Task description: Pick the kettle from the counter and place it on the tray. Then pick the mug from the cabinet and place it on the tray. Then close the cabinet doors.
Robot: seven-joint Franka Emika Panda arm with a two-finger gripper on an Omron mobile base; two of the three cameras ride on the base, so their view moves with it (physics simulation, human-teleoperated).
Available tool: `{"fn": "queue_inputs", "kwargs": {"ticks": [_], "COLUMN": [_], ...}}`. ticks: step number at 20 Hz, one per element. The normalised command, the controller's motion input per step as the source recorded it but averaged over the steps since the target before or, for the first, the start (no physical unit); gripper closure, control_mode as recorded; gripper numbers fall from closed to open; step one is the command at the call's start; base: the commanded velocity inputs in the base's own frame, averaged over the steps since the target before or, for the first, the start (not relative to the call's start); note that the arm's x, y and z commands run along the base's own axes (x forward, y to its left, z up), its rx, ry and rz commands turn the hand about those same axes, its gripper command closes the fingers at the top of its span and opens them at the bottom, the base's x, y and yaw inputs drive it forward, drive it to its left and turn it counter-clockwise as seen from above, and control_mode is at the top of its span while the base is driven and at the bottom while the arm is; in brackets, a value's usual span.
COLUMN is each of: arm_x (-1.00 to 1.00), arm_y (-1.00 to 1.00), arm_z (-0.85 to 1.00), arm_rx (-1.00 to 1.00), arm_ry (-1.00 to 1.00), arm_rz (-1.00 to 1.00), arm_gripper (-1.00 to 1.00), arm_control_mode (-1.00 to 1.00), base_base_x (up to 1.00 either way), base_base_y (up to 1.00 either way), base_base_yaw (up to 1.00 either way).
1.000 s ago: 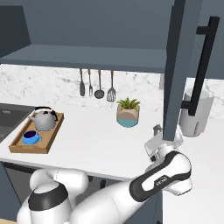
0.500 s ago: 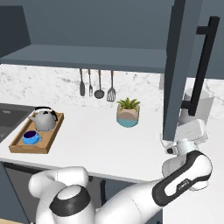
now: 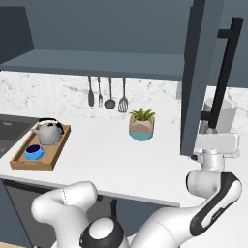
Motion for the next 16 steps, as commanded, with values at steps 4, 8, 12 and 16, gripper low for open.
{"fn": "queue_inputs", "kwargs": {"ticks": [4,8,12,16], "arm_x": [0.00,-0.12,-0.38,-0.67], "arm_y": [0.19,0.23,0.36,0.72], "arm_z": [0.94,0.91,0.55,0.39], "arm_rx": [-0.02,-0.06,-0.10,-0.17], "arm_ry": [-0.10,0.00,0.00,0.00], "arm_rz": [-0.09,-0.26,-0.29,-0.30], "arm_gripper": [1.00,1.00,1.00,1.00], "arm_control_mode": [-1.00,-1.00,-1.00,-1.00], "base_base_x": [0.00,0.00,0.00,0.00], "base_base_y": [0.00,0.00,0.00,0.00], "base_base_yaw": [0.00,0.00,0.00,0.00]}}
